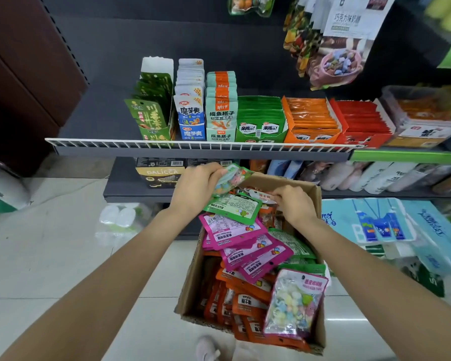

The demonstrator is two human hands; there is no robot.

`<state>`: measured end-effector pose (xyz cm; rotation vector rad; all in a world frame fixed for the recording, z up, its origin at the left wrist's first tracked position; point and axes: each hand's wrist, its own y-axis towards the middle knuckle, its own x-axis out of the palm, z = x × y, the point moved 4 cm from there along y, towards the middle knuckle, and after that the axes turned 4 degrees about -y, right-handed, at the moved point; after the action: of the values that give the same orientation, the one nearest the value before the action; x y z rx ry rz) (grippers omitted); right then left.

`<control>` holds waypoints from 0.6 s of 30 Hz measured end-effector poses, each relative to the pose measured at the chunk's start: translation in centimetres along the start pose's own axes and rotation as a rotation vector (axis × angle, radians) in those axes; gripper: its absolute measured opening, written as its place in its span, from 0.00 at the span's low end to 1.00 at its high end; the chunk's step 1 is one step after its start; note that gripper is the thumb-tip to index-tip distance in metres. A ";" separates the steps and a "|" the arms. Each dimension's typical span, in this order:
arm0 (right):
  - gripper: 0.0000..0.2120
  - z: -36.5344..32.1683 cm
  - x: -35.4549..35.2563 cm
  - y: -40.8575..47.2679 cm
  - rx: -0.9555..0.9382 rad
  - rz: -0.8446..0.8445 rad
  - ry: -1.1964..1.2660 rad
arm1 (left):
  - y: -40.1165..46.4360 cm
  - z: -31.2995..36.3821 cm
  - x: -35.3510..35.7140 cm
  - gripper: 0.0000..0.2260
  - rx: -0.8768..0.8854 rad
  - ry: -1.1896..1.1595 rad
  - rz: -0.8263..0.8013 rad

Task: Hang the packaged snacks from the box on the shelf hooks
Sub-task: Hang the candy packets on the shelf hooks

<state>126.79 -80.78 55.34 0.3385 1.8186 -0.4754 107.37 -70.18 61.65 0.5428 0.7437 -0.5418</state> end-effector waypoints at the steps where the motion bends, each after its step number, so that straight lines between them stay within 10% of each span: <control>1: 0.11 -0.2 -0.2 -0.1 0.000 0.024 -0.017 | 0.0 -0.2 -0.3 0.12 -0.012 -0.012 0.021; 18: 0.09 -1.1 -3.3 -1.1 0.029 0.193 0.142 | -0.7 -0.4 -1.5 0.02 -0.168 -0.249 0.080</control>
<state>126.26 -81.21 58.92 0.5744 1.8952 -0.3503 105.88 -70.05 62.34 0.3393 0.5219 -0.4577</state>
